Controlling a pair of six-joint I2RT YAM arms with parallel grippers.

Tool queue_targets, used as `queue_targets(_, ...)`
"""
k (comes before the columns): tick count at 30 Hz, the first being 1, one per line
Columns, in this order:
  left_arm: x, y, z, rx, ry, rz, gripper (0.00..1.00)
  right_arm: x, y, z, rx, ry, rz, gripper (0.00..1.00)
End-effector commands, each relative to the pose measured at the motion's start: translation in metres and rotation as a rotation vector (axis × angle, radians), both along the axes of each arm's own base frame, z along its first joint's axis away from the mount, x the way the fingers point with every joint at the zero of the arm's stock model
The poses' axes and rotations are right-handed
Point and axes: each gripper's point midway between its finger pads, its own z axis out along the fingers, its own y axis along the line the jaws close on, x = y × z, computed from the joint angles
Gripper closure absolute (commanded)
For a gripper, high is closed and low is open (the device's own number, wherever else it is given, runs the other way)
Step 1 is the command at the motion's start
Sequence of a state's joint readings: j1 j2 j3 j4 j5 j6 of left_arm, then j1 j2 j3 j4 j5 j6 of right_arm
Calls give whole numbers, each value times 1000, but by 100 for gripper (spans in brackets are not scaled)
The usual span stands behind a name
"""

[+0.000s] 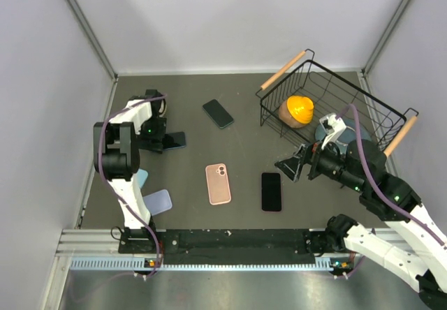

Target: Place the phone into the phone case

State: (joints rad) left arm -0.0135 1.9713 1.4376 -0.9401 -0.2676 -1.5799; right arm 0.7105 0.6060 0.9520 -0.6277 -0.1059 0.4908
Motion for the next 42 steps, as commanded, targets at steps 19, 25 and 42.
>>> queue_targets(19, -21, -1, -3, -7, 62, -128, 47, 13, 5, 9, 20, 35, -43, 2)
queue_targets(25, -11, -9, 9, -26, 9, -408, 51, 10, 29, -8, 4, 131, 54, 4)
queue_targets(42, -51, -88, 12, -280, -278, -1083, 62, 32, 109, -68, -7, 287, 239, 10)
